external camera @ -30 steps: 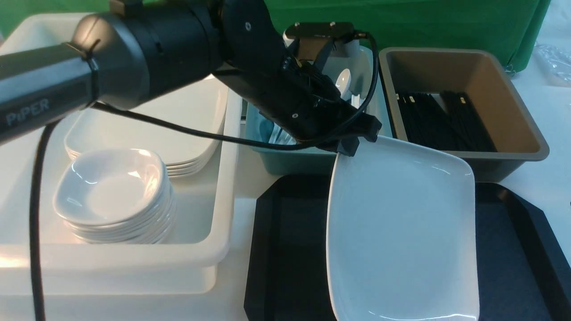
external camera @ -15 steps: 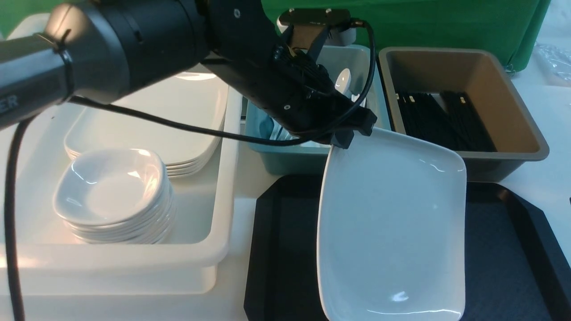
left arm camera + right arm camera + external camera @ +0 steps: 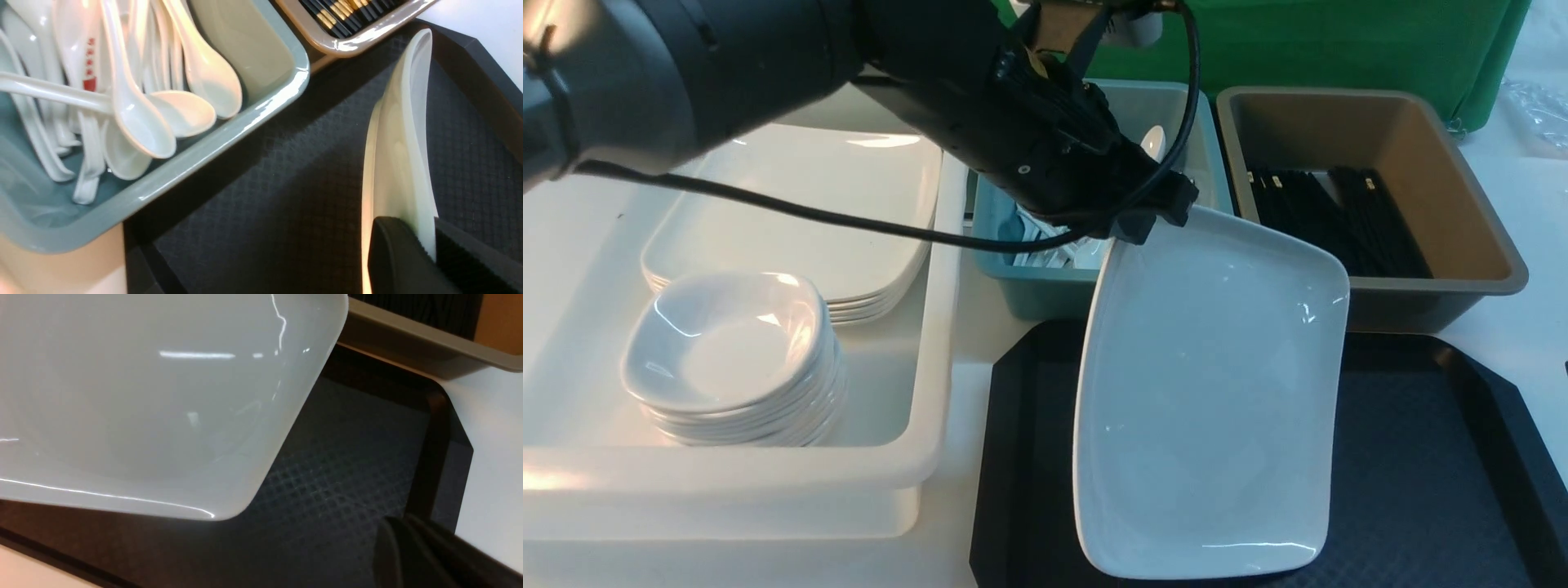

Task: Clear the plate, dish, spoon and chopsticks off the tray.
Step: Use the left arm to put the plate into the large storage box on the left

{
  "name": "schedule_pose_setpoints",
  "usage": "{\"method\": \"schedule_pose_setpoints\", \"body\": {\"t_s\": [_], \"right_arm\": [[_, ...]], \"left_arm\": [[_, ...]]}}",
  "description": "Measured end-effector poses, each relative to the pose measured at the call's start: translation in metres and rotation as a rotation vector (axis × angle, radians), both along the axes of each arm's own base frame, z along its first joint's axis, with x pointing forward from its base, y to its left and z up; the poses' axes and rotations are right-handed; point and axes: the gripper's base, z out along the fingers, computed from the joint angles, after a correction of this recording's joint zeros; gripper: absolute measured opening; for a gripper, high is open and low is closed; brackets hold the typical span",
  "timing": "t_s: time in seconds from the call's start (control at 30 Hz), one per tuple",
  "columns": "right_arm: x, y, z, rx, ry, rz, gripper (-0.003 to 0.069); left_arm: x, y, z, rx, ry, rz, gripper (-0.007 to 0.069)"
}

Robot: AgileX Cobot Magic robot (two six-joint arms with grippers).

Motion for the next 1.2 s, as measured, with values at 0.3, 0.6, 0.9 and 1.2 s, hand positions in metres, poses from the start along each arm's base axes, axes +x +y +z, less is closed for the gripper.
{"method": "schedule_pose_setpoints", "body": {"t_s": [0.3, 0.6, 0.9, 1.2], "right_arm": [[0.000, 0.000, 0.000, 0.002, 0.000, -0.002, 0.0037], [0.001, 0.001, 0.001, 0.010, -0.019, -0.003, 0.0037], [0.002, 0.001, 0.004, 0.026, -0.038, -0.006, 0.0032], [-0.002, 0.011, 0.048, 0.116, -0.162, 0.110, 0.0023]], "left_arm": [[-0.006, 0.004, 0.010, -0.008, -0.016, -0.003, 0.0025], [-0.015, 0.010, 0.028, -0.033, -0.054, -0.003, 0.0025], [-0.018, 0.013, 0.051, -0.057, -0.107, 0.010, 0.0025], [0.002, 0.056, 0.090, -0.130, -0.159, 0.149, 0.0025]]}}
